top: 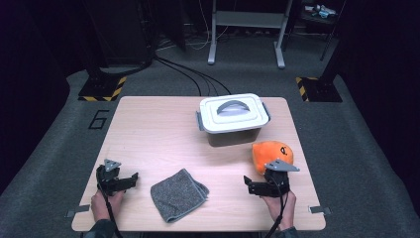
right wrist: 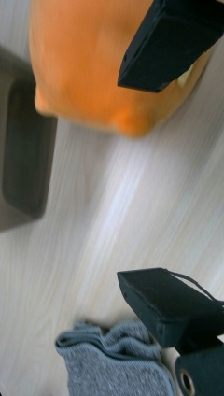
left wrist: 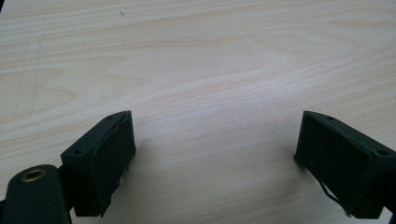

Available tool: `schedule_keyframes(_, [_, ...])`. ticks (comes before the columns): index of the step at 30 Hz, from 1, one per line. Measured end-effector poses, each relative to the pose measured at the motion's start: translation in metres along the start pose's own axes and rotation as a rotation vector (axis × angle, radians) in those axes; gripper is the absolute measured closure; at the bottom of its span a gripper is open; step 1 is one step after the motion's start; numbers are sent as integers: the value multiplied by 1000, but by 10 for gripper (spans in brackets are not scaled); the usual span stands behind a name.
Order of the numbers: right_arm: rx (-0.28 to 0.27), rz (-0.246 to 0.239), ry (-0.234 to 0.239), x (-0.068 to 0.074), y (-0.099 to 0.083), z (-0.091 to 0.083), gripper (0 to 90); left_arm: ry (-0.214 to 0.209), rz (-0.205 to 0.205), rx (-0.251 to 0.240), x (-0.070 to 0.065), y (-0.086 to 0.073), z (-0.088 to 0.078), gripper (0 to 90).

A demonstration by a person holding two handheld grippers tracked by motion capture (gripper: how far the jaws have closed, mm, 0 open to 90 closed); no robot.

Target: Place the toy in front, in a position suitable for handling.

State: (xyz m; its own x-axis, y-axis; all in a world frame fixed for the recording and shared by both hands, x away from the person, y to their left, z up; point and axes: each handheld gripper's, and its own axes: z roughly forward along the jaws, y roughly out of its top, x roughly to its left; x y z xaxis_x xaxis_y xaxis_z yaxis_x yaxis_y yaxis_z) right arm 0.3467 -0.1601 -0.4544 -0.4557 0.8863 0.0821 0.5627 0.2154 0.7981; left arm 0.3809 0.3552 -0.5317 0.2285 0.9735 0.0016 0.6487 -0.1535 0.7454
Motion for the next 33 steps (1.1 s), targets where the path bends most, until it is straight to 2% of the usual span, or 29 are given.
schedule_keyframes(8, [48, -66, 73, 32, -2, 20, 48, 0, 0, 3, 0, 0, 0, 115])
schedule_keyframes(20, [135, -150, 158, 69, -2, 50, 0, 1, 0, 3, 0, 0, 0, 115])
schedule_keyframes(31, [165, -229, 228, 99, 0, 73, 0, 1, 0, 3, 0, 0, 0, 115])
schedule_keyframes(33, [165, -221, 230, 105, 0, 76, 0, 1, 0, 3, 0, 0, 0, 115])
